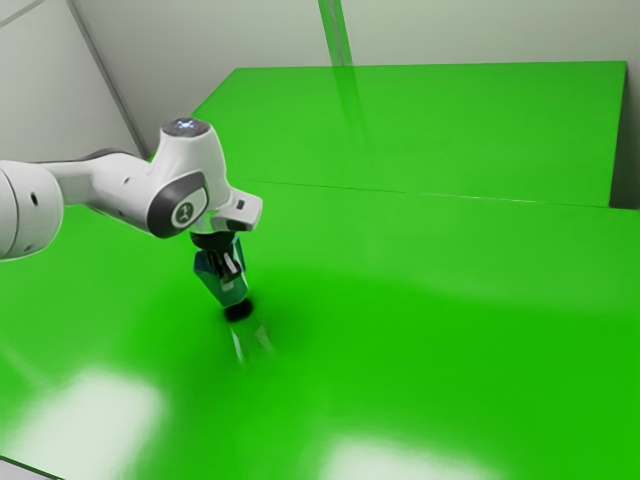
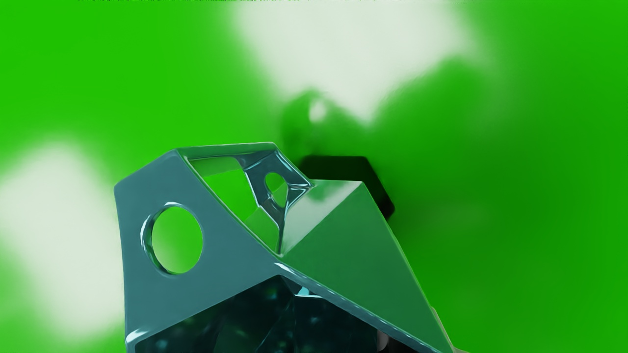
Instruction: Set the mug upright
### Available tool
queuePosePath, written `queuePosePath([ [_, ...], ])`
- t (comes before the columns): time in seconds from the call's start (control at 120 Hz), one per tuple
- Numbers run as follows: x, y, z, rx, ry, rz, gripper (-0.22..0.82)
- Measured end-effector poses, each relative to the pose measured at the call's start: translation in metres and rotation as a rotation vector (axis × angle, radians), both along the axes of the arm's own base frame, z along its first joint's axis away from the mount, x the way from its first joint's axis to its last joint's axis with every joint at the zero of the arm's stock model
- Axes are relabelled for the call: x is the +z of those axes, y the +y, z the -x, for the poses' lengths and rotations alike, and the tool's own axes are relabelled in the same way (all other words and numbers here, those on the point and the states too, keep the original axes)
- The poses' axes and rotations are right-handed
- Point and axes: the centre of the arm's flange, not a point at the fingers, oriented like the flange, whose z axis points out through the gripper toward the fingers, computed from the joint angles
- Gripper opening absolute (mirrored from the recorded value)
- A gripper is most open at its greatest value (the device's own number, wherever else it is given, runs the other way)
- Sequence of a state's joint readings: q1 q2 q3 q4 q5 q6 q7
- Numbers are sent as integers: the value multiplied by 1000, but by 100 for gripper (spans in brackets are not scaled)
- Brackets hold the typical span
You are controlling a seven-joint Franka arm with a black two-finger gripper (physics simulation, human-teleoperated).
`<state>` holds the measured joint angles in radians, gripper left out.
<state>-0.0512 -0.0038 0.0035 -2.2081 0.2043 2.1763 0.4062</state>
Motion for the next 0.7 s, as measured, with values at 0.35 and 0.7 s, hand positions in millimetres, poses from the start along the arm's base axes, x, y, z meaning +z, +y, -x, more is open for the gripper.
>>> queuePosePath([
  [0.35, -23, -30, -2, -1, -4, 4, -18],
  [0.7, -31, -49, -1, -4, -5, 10, -7],
])
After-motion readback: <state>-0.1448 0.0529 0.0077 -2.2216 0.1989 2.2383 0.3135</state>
